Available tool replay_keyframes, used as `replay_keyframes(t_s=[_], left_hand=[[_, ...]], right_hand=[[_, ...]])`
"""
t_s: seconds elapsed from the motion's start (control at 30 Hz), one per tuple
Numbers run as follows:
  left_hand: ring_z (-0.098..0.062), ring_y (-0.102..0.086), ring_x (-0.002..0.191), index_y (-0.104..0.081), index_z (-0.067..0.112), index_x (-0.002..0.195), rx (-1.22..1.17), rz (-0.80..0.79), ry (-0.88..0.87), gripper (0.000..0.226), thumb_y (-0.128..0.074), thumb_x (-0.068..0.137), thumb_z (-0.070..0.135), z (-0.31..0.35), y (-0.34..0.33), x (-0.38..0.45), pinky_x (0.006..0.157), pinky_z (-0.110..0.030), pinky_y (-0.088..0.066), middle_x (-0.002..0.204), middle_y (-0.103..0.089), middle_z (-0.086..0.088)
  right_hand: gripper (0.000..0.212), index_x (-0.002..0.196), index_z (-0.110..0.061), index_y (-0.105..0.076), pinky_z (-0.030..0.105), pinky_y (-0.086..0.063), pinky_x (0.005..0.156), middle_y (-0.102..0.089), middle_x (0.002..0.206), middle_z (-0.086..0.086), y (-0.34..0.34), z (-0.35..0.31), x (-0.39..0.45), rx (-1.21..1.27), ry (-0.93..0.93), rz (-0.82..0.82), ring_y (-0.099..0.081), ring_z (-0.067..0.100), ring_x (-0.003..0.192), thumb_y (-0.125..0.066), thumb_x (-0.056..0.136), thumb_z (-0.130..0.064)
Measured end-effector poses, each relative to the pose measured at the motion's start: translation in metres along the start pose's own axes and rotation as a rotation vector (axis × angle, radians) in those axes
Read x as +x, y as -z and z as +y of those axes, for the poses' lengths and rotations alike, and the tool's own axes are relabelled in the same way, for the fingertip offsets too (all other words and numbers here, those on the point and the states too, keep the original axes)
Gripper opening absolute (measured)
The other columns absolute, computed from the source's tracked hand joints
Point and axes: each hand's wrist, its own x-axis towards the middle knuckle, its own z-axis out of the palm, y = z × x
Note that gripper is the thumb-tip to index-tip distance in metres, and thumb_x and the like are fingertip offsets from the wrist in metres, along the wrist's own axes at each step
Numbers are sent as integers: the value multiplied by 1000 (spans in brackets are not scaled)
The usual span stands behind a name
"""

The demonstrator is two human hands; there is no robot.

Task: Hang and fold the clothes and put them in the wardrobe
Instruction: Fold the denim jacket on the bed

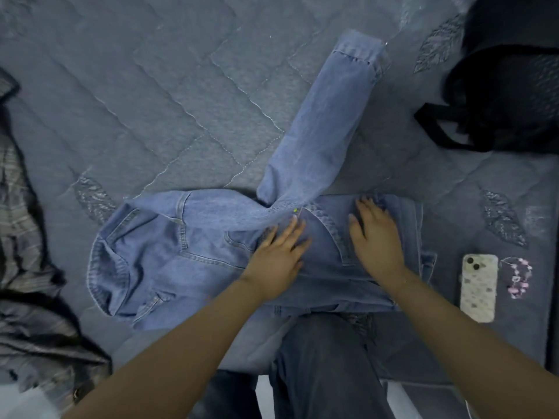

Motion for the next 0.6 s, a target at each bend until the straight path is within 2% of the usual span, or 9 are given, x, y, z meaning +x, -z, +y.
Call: replay_keyframes(t_s=[0.07,0.1,0.13,0.2,0.27,0.33,0.4,0.47,0.6], left_hand=[[-28,-45,134,-56,16,135,-202,246,-77,40,-57,94,15,3,18,-20,109,-43,-36,150,-43,-7],[-28,-55,122,-62,16,126,-212,402,-80,39,-63,88,9,-1,25,-31,100,-41,-42,140,-54,-6],[-27,-56,116,-63,16,124,-188,529,-31,41,-67,85,6,-8,30,-41,95,-40,-43,134,-57,-6],[-27,-49,118,-54,20,132,-96,658,169,53,-70,82,12,-30,43,-56,97,-41,-35,136,-50,-7],[-28,-38,131,-40,23,143,-21,613,352,73,-74,79,29,-59,56,-63,109,-47,-21,144,-39,-8],[-24,-37,133,-39,21,146,-19,501,361,81,-77,75,33,-86,68,-67,114,-49,-11,141,-45,-7],[-25,-54,121,-57,16,132,-51,402,231,57,-76,78,22,-103,78,-70,110,-48,-26,127,-62,-5],[-28,-65,104,-71,11,110,-43,359,98,26,-61,90,25,-113,86,-78,95,-42,-43,110,-71,-5],[-26,-66,88,-73,10,92,-106,260,1,44,-40,95,39,-119,91,-119,84,-37,-48,90,-71,-4]], right_hand=[[36,126,-14,-60,25,-39,98,-61,122,-9,15,-25,11,358,-183,119,-56,14,113,-42,102,-34],[30,114,-21,-63,22,-43,88,-63,111,-14,20,-39,23,567,-316,100,-60,9,101,-44,101,-40],[28,106,-23,-64,22,-46,77,-66,103,-12,23,-52,39,769,-447,43,-62,8,90,-47,99,-45],[34,108,-22,-64,26,-50,65,-69,99,-2,25,-75,72,1059,-640,-139,-64,11,82,-51,95,-51],[35,116,-18,-64,28,-55,67,-70,101,0,20,-92,98,1251,-708,-195,-67,14,86,-59,93,-44],[30,115,-9,-65,32,-58,74,-71,106,5,15,-105,113,1249,-703,-91,-68,20,94,-66,91,-27],[33,118,1,-63,38,-57,87,-68,116,12,18,-114,113,1205,-687,62,-66,26,105,-68,90,-16],[33,120,1,-63,36,-57,88,-68,117,12,25,-122,100,1220,-614,214,-67,24,105,-68,90,-13],[15,103,-9,-64,31,-57,86,-71,105,4,42,-138,28,1138,-472,412,-68,17,98,-66,93,-20]])
